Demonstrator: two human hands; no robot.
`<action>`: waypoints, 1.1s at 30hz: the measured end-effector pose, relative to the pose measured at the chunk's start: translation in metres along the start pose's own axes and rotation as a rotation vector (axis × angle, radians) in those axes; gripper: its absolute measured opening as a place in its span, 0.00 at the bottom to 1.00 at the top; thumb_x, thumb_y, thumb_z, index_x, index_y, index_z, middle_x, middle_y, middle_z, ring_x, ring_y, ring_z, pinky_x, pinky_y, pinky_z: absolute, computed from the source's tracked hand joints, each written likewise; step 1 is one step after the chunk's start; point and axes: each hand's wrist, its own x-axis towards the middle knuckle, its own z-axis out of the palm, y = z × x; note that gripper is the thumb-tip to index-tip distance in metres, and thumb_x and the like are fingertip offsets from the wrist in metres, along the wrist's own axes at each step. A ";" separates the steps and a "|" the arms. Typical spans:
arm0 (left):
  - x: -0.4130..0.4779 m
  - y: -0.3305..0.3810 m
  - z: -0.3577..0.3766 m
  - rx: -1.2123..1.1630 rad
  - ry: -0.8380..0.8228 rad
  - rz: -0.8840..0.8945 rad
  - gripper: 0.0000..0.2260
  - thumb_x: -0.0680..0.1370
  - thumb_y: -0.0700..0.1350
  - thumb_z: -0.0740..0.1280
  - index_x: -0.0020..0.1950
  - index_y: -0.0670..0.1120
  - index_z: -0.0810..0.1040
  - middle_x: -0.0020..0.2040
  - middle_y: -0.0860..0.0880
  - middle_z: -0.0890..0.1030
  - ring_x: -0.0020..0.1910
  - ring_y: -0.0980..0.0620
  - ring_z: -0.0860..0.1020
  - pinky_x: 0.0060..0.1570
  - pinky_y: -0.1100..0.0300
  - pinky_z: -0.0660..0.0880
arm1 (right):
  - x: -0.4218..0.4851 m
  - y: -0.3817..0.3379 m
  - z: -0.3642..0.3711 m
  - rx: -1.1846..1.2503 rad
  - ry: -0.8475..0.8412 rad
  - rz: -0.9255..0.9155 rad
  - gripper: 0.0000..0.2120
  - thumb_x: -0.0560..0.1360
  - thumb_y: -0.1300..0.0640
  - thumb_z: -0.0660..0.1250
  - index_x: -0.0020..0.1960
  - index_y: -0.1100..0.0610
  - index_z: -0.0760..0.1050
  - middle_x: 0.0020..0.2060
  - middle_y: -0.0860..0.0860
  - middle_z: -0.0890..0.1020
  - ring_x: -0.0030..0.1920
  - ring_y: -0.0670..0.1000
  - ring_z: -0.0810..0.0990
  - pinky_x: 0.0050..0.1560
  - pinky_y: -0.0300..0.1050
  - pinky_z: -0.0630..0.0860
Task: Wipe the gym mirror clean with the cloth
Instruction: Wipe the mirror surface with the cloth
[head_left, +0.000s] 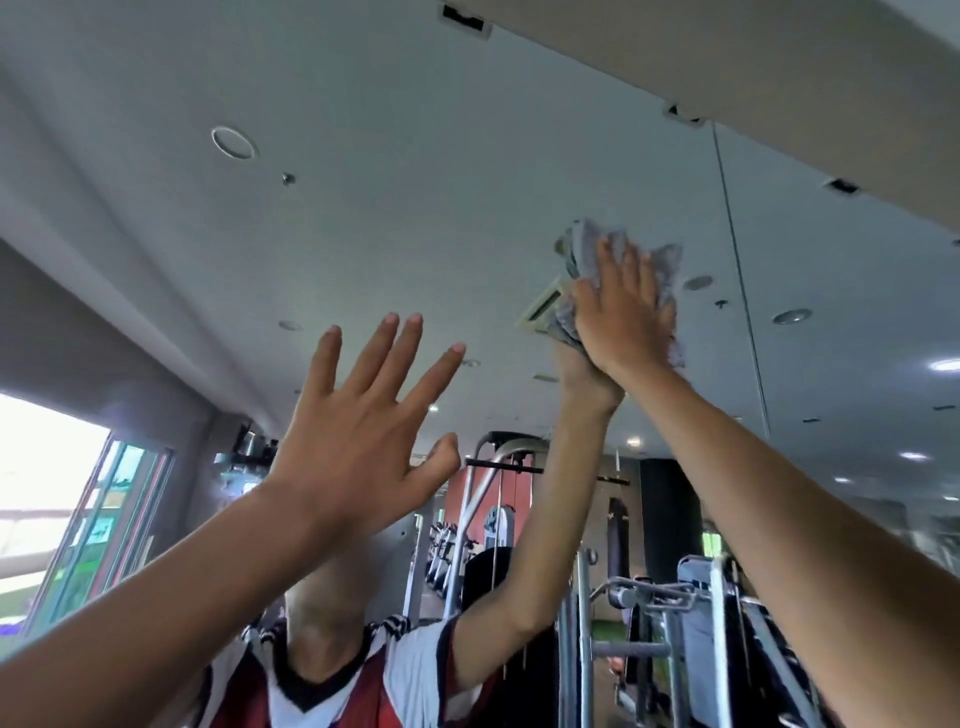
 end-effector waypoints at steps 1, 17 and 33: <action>0.004 0.006 0.002 -0.011 -0.006 0.007 0.32 0.77 0.61 0.52 0.78 0.49 0.67 0.77 0.37 0.66 0.77 0.38 0.64 0.70 0.33 0.55 | -0.015 0.001 0.002 -0.016 -0.005 -0.161 0.27 0.84 0.44 0.45 0.81 0.45 0.46 0.81 0.45 0.46 0.80 0.48 0.42 0.77 0.58 0.42; 0.032 0.060 0.028 -0.034 0.041 -0.014 0.30 0.79 0.60 0.51 0.78 0.47 0.68 0.78 0.38 0.64 0.78 0.39 0.62 0.73 0.34 0.56 | -0.025 0.045 -0.003 0.026 0.050 -0.277 0.25 0.83 0.40 0.44 0.79 0.41 0.53 0.80 0.43 0.51 0.80 0.46 0.46 0.76 0.56 0.42; 0.014 0.071 0.032 -0.027 0.054 -0.071 0.30 0.81 0.60 0.48 0.79 0.47 0.64 0.80 0.40 0.61 0.79 0.40 0.58 0.75 0.37 0.52 | -0.104 0.109 -0.003 0.003 0.014 -0.449 0.27 0.82 0.46 0.46 0.80 0.47 0.53 0.80 0.48 0.53 0.80 0.48 0.48 0.77 0.51 0.39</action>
